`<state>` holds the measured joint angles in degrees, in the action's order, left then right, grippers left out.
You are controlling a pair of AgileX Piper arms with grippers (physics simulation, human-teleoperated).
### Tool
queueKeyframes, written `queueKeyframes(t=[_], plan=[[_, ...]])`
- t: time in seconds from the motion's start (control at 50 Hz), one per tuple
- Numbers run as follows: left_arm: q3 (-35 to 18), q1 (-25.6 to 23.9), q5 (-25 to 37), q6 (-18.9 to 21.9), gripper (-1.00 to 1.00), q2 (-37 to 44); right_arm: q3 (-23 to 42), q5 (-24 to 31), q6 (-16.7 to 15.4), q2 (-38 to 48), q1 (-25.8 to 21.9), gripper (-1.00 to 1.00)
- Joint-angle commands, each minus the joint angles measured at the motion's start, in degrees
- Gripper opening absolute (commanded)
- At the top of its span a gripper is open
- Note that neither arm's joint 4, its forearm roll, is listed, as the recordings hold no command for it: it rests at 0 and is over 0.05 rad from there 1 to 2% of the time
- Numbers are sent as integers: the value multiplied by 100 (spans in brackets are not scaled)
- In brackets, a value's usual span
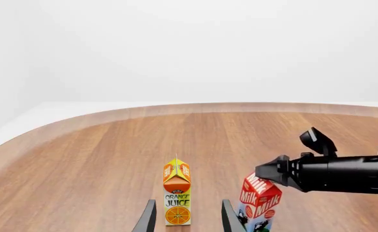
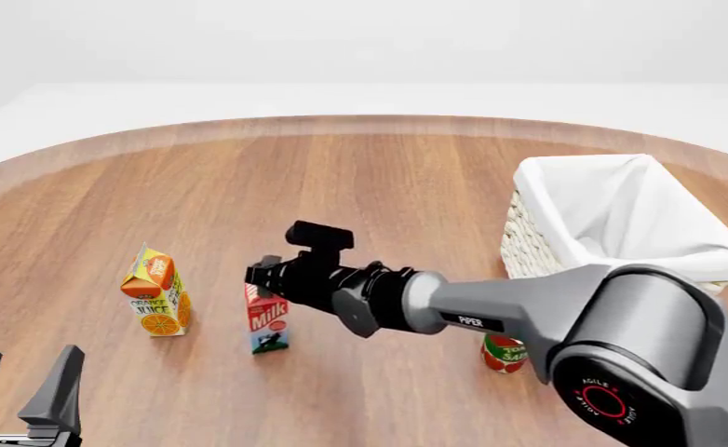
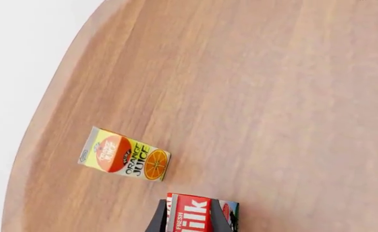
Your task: Pick the milk and place it in the basket.
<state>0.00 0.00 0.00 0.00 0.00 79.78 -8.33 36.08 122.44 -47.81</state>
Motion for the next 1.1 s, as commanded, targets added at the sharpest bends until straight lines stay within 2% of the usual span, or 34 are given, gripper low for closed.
queueKeyframes(t=[0.02,0.5,1.1], plan=[[0,0,0,0,100,0,-108,19,-58,-86,55,-100],[0,0,0,0,100,0,-251,-89,-218,-429,62,-100],[0,0,0,0,100,0,-295,-135,-253,-693,-18,-100]])
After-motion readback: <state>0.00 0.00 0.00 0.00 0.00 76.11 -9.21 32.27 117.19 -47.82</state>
